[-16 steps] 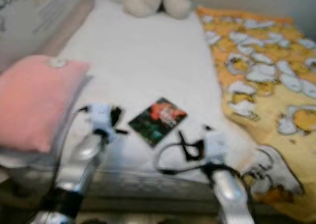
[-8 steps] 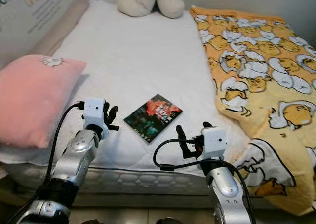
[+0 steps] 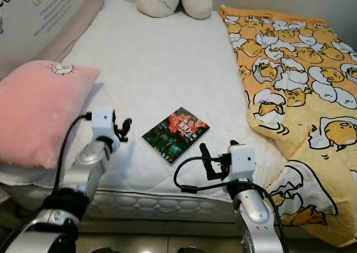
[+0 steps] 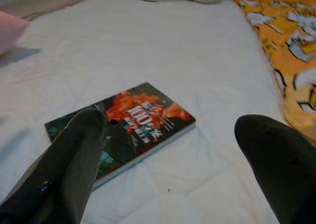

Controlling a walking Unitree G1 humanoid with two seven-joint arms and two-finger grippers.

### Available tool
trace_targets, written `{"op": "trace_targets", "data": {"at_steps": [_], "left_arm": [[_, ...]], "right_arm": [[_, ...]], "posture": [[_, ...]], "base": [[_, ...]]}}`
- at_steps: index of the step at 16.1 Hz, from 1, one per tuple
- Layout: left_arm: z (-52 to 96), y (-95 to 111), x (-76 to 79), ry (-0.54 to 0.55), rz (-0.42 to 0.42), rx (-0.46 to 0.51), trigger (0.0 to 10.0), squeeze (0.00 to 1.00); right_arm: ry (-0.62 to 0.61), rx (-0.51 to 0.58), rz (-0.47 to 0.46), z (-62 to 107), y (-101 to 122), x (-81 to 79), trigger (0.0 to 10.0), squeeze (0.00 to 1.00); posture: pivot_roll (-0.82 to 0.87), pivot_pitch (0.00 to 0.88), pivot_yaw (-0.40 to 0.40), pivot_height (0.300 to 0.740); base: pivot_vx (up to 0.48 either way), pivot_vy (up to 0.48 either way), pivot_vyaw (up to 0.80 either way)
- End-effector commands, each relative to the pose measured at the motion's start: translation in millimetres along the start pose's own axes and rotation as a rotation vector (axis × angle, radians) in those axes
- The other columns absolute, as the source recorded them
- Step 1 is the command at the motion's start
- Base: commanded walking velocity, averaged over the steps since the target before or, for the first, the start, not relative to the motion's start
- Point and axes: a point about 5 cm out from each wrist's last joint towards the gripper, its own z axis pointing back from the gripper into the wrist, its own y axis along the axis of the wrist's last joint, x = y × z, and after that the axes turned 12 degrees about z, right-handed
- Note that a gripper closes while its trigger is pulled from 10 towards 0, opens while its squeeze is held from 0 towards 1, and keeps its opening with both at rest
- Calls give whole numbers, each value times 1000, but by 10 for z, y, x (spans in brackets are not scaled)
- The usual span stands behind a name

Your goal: Clean up the room

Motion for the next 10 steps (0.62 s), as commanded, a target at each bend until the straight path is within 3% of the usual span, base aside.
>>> {"op": "trace_targets", "data": {"at_steps": [1, 10], "left_arm": [[-14, -13, 45, -15, -11, -3, 10000, 1000], [-94, -11, 189, -119, 12, -2, 10000, 1000]], "right_arm": [[-28, -23, -16, 15, -38, 67, 10000, 1000], [-77, -20, -13, 41, -43, 102, 10000, 1000]], "posture": [[-92, 15, -53, 740], [-115, 30, -41, 740]], "base": [[0, 0, 0], [0, 0, 0]]}}
